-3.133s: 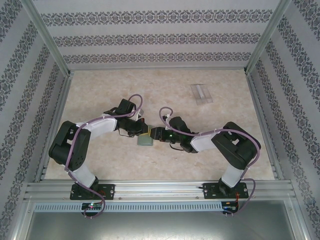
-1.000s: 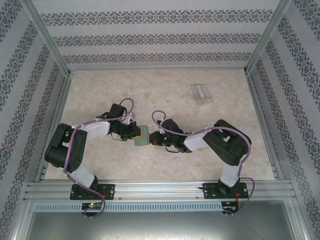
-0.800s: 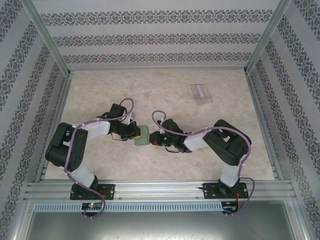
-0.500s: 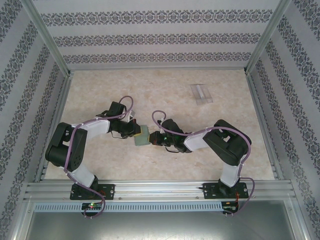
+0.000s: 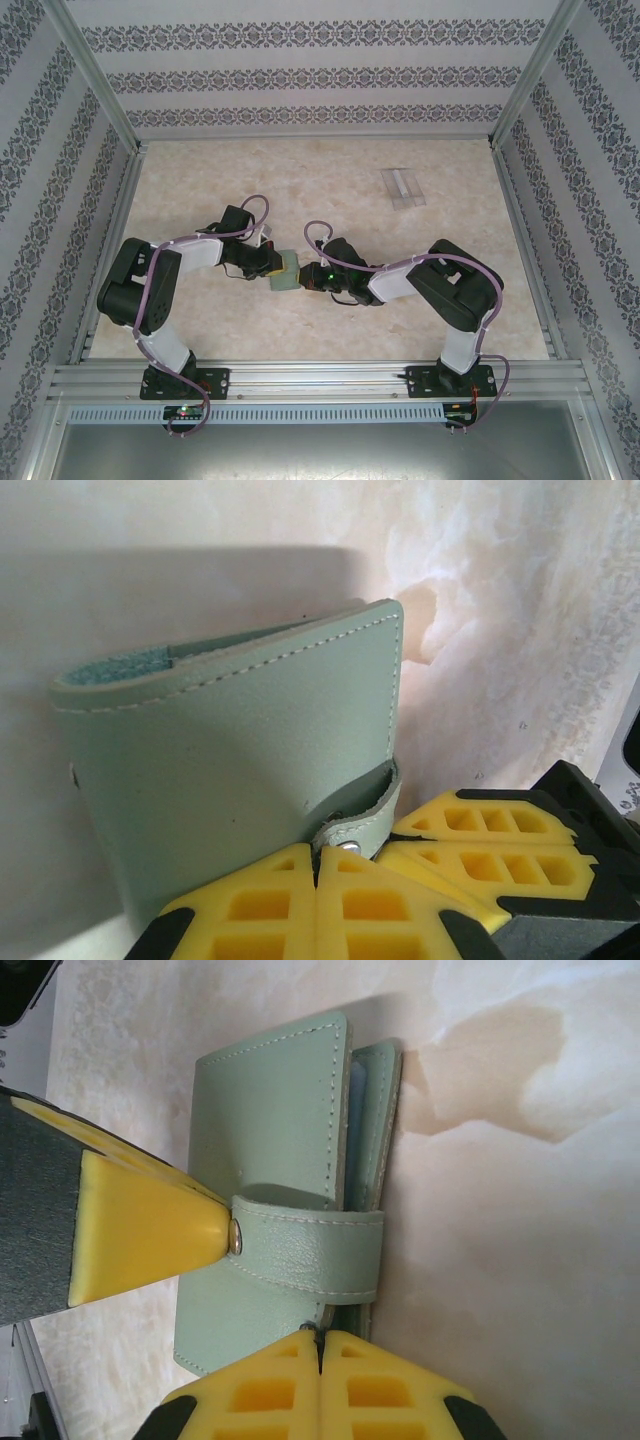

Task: Put the credit cards into the card holder
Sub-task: Close the button on the card holder.

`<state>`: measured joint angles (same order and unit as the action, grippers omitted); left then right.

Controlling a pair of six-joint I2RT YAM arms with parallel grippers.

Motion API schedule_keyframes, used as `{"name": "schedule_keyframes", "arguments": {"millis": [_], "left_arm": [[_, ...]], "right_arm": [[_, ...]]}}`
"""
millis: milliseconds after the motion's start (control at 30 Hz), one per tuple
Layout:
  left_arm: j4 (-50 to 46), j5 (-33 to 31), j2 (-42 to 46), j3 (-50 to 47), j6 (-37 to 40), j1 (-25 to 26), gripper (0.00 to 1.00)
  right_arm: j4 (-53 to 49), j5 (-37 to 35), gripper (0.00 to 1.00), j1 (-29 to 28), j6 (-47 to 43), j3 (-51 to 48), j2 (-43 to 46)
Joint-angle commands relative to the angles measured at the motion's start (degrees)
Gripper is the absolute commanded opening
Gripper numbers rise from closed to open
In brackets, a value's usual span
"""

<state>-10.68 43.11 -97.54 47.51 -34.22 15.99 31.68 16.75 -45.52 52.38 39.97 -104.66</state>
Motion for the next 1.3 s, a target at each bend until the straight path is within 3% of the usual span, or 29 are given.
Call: {"name": "schedule_keyframes", "arguments": {"millis": [0,567,1267], "left_arm": [[0.7,0.0,-0.8,1.3,1.7,-0.7,0.00],[-0.7,-0.1,-2.0,4.1,2.1,-0.7,0.00],[-0.5,0.1,-0.5,0.9,2.0,-0.8,0.00]], "right_arm": [[-2.2,-2.4,0.00,0.0,-0.4,-0.8,1.2],[-2.7,-2.1,0.00,-0.3,-0.8,0.0,0.8],[-3.6,-1.7,0.00,-0.4,-0.9,0.7,0.7]]}}
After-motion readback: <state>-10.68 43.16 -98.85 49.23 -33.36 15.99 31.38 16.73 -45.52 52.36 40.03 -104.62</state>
